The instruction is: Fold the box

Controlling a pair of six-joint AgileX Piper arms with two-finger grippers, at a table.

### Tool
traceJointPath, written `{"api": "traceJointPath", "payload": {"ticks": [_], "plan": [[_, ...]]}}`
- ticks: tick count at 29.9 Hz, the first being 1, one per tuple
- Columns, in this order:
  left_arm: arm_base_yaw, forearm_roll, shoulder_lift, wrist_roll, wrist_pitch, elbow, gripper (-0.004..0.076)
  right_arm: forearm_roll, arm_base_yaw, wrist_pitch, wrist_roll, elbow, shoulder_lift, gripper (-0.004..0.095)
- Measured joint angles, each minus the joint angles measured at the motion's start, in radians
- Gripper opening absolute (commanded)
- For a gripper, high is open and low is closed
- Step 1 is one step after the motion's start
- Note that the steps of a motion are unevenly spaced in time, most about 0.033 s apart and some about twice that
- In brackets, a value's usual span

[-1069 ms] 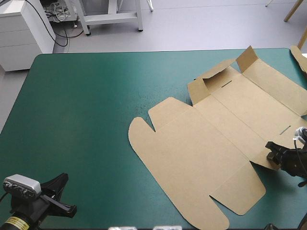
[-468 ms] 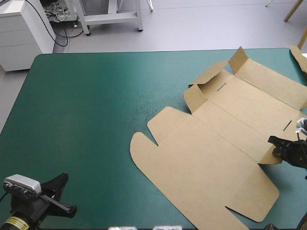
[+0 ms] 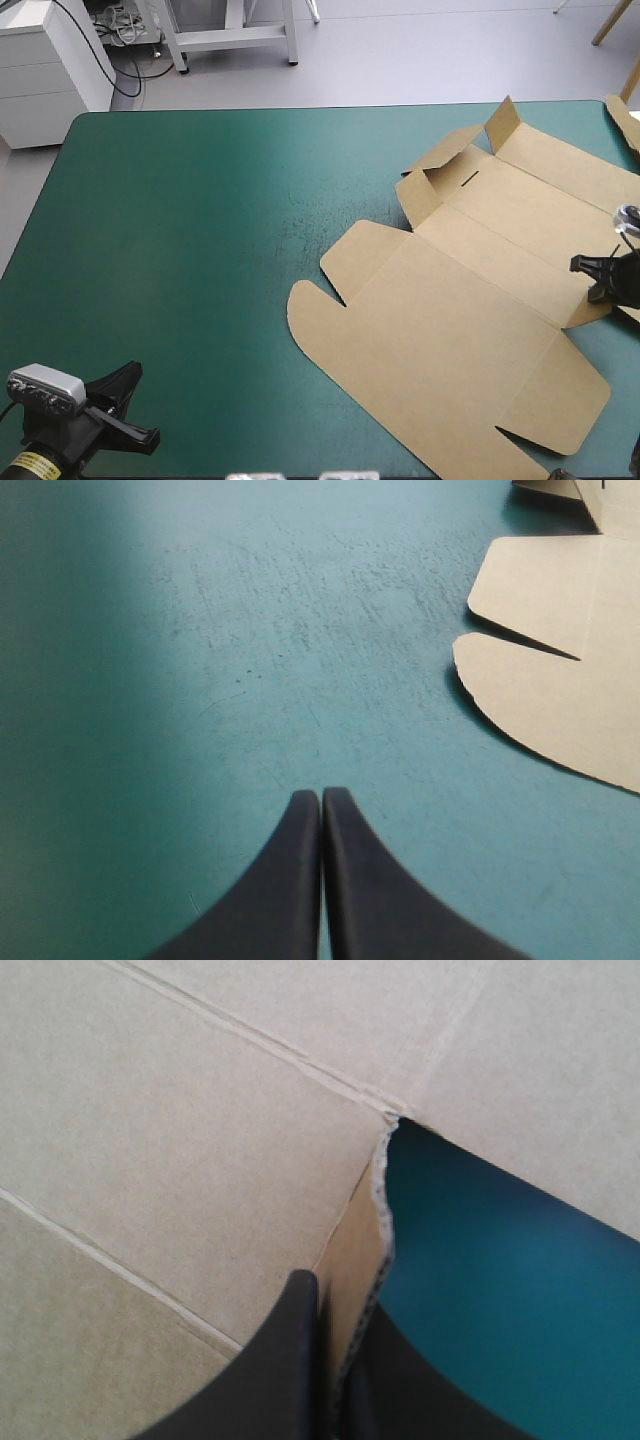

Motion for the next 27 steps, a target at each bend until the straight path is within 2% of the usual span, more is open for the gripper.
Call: {"api": "traceJointPath", "payload": {"ticks": [6,12,23,27], "plan": [[0.0,0.0,0.0,0.001,0.0,0.0,-0.0008,-0.141,0.213,0.012,0.09,-0.173,0.184,-0.0017],[0.0,0.0,0.0,0.002,0.0,0.0,-0.0008,-0.187,0.419,0.019,0.098,-0.364,0.329,-0.002],[0.0,0.0,0.0,0.002,0.0,0.0,-0.0008,-0.258,0.736,0.037,0.039,-0.718,0.586,-0.0021],[0.0,0.0,0.0,0.002,0.0,0.0,-0.0008,-0.317,0.85,0.048,-0.008,-0.817,0.656,-0.002]]}}
